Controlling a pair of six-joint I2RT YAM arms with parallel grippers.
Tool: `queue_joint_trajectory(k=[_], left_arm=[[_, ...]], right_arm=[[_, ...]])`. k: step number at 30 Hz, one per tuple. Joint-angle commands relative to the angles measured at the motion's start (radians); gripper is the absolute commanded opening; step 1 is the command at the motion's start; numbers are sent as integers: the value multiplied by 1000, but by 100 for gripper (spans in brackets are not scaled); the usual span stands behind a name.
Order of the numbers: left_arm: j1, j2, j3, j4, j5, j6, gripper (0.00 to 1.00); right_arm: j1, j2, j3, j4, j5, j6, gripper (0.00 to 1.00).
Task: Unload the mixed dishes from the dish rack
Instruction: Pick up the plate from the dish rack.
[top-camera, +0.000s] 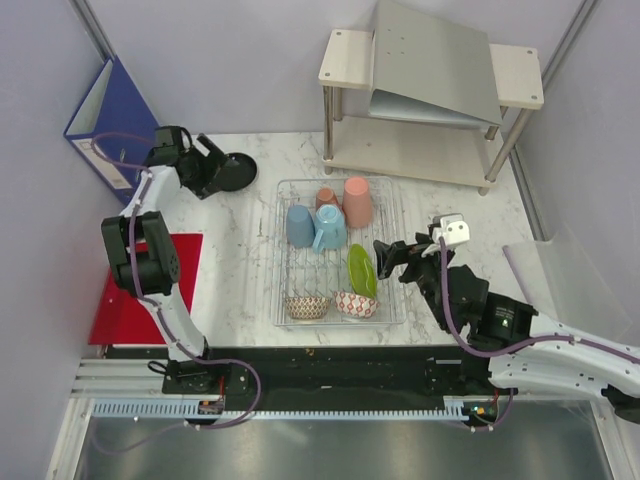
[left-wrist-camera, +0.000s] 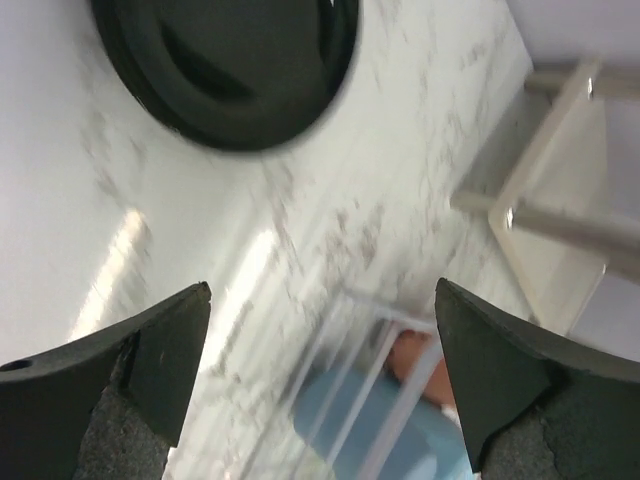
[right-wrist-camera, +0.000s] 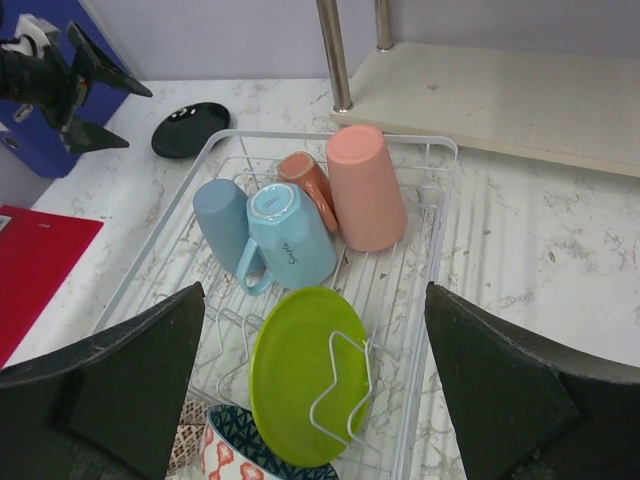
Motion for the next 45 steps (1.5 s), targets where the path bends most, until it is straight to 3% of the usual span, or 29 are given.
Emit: queue_joint_trajectory(k=[1, 6, 7, 9, 11, 13, 21, 33, 40, 45], left_arm=[[-201, -332, -164, 70, -101, 28, 99], [-483, -594, -365, 110, -359, 72, 97], [-517, -661, -387, 106, -444, 82, 96], [-563, -741, -462, 100, -468, 79, 95], [-567, -846, -502, 91, -450, 86, 93], [-567, -913, -539, 57, -454, 100, 92], [-567, -1133, -657, -43, -463, 149, 91], [-567, -1208, -790, -63, -428, 128, 92], [-567, -1187, -795, -61, -424, 126, 91], [-567, -1176, -797, -58, -419, 125, 91]], right_arm=[[-5, 103, 65, -17, -27, -10, 98], [-45, 320, 189, -175, -48, -6, 98], [-51, 348, 203, -193, -64, -4, 98], [-66, 397, 210, -197, -91, -5, 92], [-83, 414, 210, -186, -146, 1, 77], [-121, 440, 216, -178, -186, 13, 68], [-203, 575, 276, -203, -343, 60, 78], [-201, 612, 254, -197, -424, 145, 76], [-201, 632, 214, -192, -429, 185, 60], [-201, 660, 199, -181, -452, 192, 57]])
